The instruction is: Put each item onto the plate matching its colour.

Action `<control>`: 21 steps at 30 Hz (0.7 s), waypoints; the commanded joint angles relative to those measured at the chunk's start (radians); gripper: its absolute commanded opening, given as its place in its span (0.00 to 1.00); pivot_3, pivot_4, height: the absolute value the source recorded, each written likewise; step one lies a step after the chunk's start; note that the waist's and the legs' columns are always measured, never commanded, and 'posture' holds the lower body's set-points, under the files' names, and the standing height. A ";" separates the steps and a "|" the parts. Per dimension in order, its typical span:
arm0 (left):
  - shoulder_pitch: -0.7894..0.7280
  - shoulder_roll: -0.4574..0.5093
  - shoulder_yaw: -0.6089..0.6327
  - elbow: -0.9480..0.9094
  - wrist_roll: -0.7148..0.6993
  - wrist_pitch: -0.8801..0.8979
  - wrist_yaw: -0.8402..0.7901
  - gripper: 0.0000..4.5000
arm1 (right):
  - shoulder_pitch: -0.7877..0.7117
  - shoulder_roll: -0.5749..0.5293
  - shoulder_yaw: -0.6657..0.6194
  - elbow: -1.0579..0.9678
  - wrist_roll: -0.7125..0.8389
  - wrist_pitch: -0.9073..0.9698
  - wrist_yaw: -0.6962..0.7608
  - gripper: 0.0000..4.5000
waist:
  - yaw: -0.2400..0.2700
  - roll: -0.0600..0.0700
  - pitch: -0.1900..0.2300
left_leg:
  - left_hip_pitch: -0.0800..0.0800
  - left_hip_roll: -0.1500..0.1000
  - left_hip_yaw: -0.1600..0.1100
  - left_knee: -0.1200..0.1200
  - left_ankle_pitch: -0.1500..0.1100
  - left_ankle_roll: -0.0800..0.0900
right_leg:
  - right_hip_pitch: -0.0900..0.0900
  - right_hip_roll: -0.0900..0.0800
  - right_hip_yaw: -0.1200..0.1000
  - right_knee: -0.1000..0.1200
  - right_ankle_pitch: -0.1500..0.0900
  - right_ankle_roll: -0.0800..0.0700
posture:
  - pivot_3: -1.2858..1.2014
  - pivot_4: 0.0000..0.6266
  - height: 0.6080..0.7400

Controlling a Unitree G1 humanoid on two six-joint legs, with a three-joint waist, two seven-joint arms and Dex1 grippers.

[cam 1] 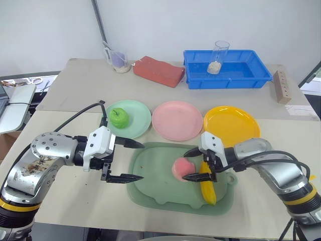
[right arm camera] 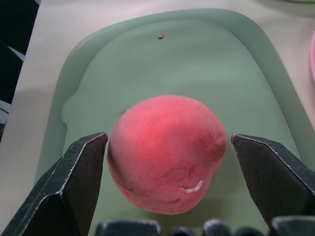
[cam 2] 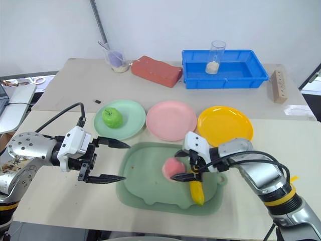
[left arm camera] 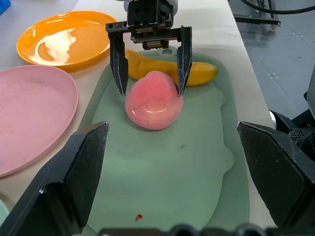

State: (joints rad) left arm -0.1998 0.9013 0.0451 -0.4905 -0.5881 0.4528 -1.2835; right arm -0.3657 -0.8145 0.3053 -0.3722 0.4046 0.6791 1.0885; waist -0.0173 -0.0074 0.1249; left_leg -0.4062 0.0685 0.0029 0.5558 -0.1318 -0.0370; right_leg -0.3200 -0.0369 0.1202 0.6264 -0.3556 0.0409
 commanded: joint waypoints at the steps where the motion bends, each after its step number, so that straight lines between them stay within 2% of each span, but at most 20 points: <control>1: -0.010 0.001 0.006 -0.011 -0.010 -0.018 0.001 1.00 | 0.005 0.000 0.000 -0.027 -0.009 -0.022 0.011 0.94 | 0.000 0.000 0.000 | 0.000 0.000 0.000 0.000 0.000 0.000 | 0.000 0.000 0.000 0.000 0.000 0.000 | 0.52 0.24 1.00; 5: -0.004 0.001 0.009 -0.016 -0.015 -0.015 0.005 1.00 | -0.001 -0.001 -0.012 -0.032 0.004 -0.011 0.028 0.66 | 0.000 0.000 0.000 | 0.000 0.000 0.000 0.000 0.000 0.000 | 0.000 0.000 0.000 0.000 0.000 0.000 | 0.52 0.24 1.00; 6: -0.003 0.001 0.010 -0.016 -0.016 -0.014 0.007 1.00 | -0.005 -0.001 -0.015 -0.032 0.008 -0.007 0.033 0.62 | 0.000 0.000 0.000 | 0.000 0.000 0.000 0.000 0.000 0.000 | 0.000 0.000 0.000 0.000 0.000 0.000 | 0.52 0.24 1.00; 10: -0.001 -0.004 0.022 -0.012 -0.020 -0.006 0.028 1.00 | -0.029 0.007 -0.048 -0.039 0.057 0.031 0.044 0.60 | 0.000 0.000 0.000 | 0.000 0.000 0.000 0.000 0.000 0.000 | 0.000 0.000 0.000 0.000 0.000 0.000 | 0.52 0.24 1.00; 13: -0.027 -0.020 0.047 0.026 -0.030 0.020 0.077 1.00 | -0.091 0.057 -0.108 0.006 0.094 0.071 -0.012 0.59 | -0.001 0.000 0.000 | 0.000 0.000 0.000 0.000 0.000 0.000 | 0.000 0.000 0.000 0.000 0.000 0.000 | 0.52 0.24 1.00; 16: -0.097 -0.080 0.091 0.103 -0.060 0.084 0.203 1.00 | -0.221 0.153 -0.145 0.174 0.042 0.067 -0.129 0.58 | -0.002 -0.001 0.000 | 0.001 0.000 0.000 0.000 0.000 0.000 | 0.000 0.001 0.000 0.001 0.000 0.000 | 0.52 0.24 1.00; 18: -0.118 -0.101 0.104 0.121 -0.070 0.109 0.245 1.00 | -0.273 0.191 -0.150 0.253 0.012 0.058 -0.175 0.58 | -0.002 -0.001 0.000 | 0.001 0.000 -0.001 0.000 0.000 0.000 | 0.000 0.001 0.000 0.001 0.000 0.000 | 0.52 0.24 1.00; 21: -0.115 -0.123 0.116 0.120 -0.075 0.128 0.290 1.00 | -0.395 0.289 -0.131 0.492 -0.090 -0.024 -0.281 0.58 | -0.002 -0.001 0.000 | 0.001 0.000 0.000 0.000 -0.001 0.001 | 0.000 0.001 0.000 0.001 0.000 0.000 | 0.52 0.24 1.00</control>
State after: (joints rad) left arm -0.3102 0.7846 0.1367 -0.3559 -0.6417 0.5731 -1.0205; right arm -0.7149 -0.5533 0.1817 0.0215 0.3649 0.7133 0.8612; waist -0.0196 -0.0082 0.1249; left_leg -0.4064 0.0682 0.0026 0.5558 -0.1324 -0.0357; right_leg -0.3200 -0.0363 0.1202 0.6272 -0.3552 0.0409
